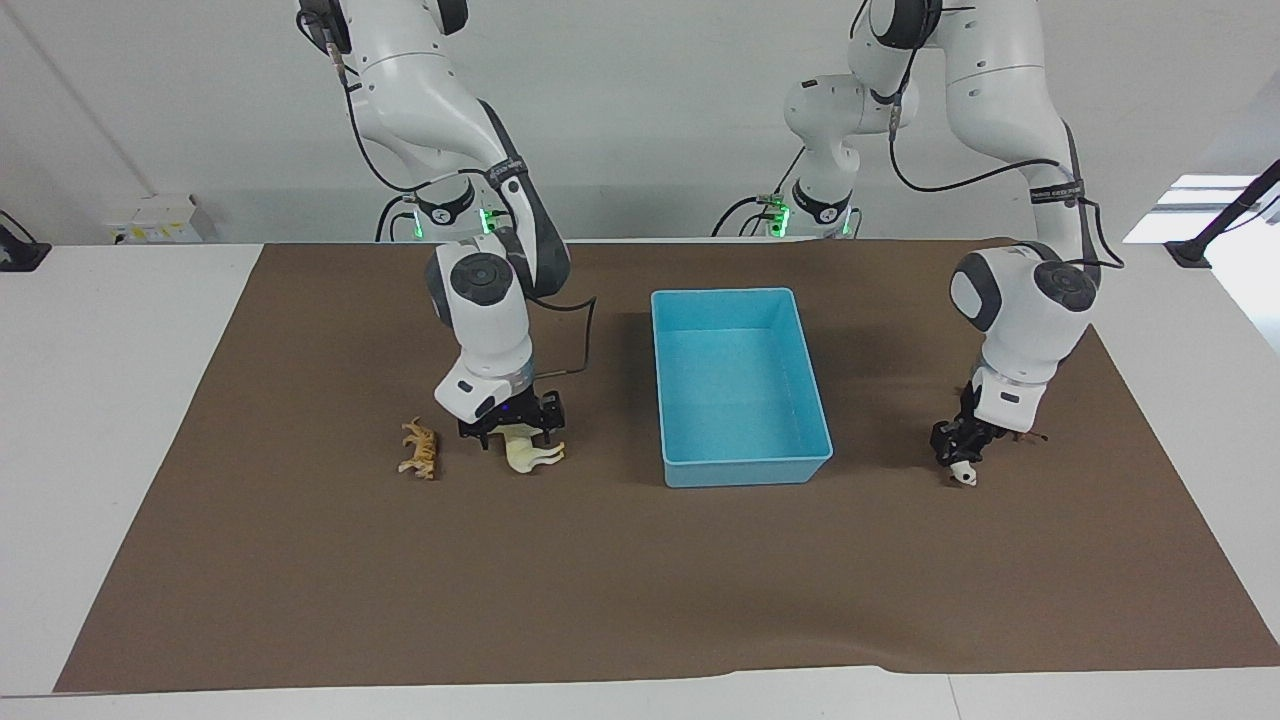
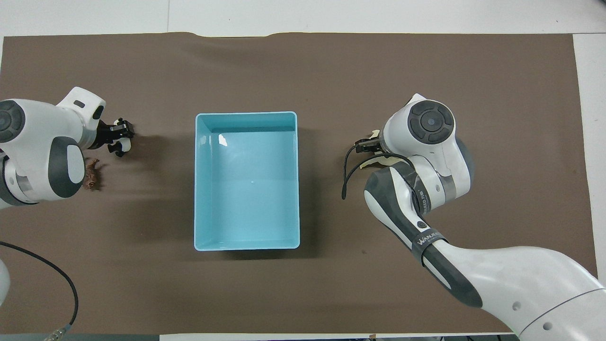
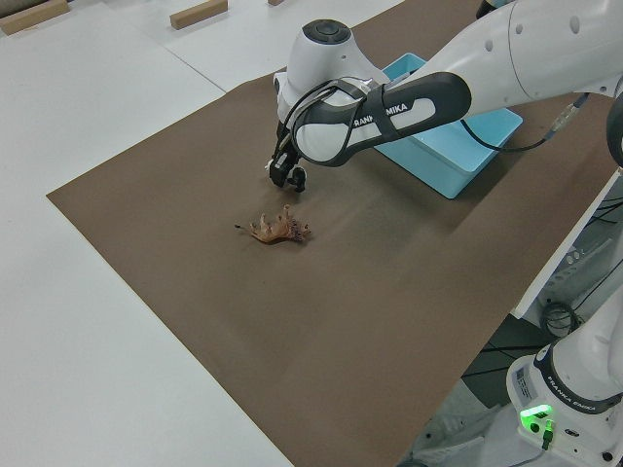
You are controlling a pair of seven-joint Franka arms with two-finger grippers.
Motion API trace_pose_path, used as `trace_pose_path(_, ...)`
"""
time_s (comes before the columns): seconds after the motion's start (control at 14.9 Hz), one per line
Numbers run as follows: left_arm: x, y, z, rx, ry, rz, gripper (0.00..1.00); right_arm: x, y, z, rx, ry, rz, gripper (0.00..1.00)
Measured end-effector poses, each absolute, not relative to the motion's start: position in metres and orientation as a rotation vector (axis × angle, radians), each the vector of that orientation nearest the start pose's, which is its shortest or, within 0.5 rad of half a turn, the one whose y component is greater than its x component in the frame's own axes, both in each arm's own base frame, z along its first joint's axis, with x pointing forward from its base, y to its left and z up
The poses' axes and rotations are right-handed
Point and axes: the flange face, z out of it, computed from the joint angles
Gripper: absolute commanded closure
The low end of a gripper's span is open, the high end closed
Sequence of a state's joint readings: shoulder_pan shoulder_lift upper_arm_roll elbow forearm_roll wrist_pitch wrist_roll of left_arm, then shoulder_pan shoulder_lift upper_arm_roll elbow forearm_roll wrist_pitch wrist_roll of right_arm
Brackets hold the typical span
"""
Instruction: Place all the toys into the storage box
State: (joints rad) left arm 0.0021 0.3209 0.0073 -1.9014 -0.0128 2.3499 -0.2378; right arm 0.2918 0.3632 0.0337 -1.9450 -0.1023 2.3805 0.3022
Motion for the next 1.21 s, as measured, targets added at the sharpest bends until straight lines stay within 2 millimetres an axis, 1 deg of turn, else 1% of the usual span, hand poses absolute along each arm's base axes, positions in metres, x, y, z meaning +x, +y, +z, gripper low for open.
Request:
trace_pose_path(0.07,0.639,-0.006,0.369,-3.132,-0.442,-0.167,1.0,0.591,0.198,0.299,-3.172,-0.149,-0.135,0.0)
trace_pose_path(0.13,0.641,-0.023,0.396,-3.132,-0.493,-0.142,1.0,0.59,0.199,0.298,-3.17,-0.152,-0.14,0.0)
trace_pose_path(0.2,0.639,-0.046,0.422,-3.129,-0.559,-0.127,1.0,0.59,0.199,0.297,-3.168,-0.152,-0.146,0.02)
trace_pose_path(0.27,0.635,-0.074,0.444,-3.124,-0.633,-0.12,1.0,0.589,0.199,0.296,-3.168,-0.153,-0.146,0.12)
trace_pose_path(0.34,0.627,-0.109,0.46,-3.117,-0.714,-0.115,1.0,0.589,0.199,0.296,-3.168,-0.154,-0.145,0.39)
trace_pose_path(0.4,0.617,-0.145,0.468,-3.109,-0.776,-0.109,1.0,0.589,0.199,0.296,-3.168,-0.155,-0.148,0.49)
trace_pose_path(0.47,0.604,-0.184,0.466,-3.103,-0.815,-0.092,1.0,0.589,0.199,0.296,-3.165,-0.157,-0.16,0.66)
trace_pose_path(0.54,0.591,-0.216,0.46,-3.098,-0.826,-0.073,1.0,0.589,0.199,0.295,-3.162,-0.159,-0.175,0.82)
trace_pose_path(0.6,0.577,-0.242,0.448,-3.096,-0.825,-0.058,1.0,0.588,0.199,0.293,-3.153,-0.161,-0.202,0.97)
trace_pose_path(0.67,0.565,-0.259,0.436,-3.096,-0.817,-0.049,0.57,0.587,0.199,0.29,-3.147,-0.164,-0.223,1.0)
trace_pose_path(0.74,0.552,-0.269,0.424,-3.096,-0.803,-0.041,0.01,0.586,0.199,0.289,-3.145,-0.175,-0.241,1.0)
trace_pose_path(0.8,0.542,-0.273,0.412,-3.093,-0.79,-0.032,0.0,0.586,0.199,0.289,-3.152,-0.195,-0.25,1.0)
trace_pose_path(0.87,0.536,-0.271,0.407,-3.088,-0.789,-0.024,0.0,0.586,0.199,0.289,-3.161,-0.218,-0.258,1.0)
trace_pose_path(0.94,0.535,-0.264,0.408,-3.082,-0.804,-0.025,0.0,0.586,0.199,0.289,-3.168,-0.234,-0.262,1.0)
trace_pose_path(1.01,0.54,-0.252,0.415,-3.077,-0.836,-0.04,0.0,0.586,0.199,0.29,-3.172,-0.242,-0.262,1.0)
trace_pose_path(1.07,0.547,-0.233,0.424,-3.07,-0.88,-0.059,0.0,0.587,0.199,0.291,-3.181,-0.245,-0.249,1.0)
trace_pose_path(1.14,0.555,-0.208,0.436,-3.066,-0.912,-0.082,0.0,0.589,0.198,0.296,-3.197,-0.243,-0.218,1.0)
trace_pose_path(1.21,0.563,-0.179,0.445,-3.068,-0.916,-0.103,0.0,0.594,0.198,0.309,-3.216,-0.233,-0.181,1.0)
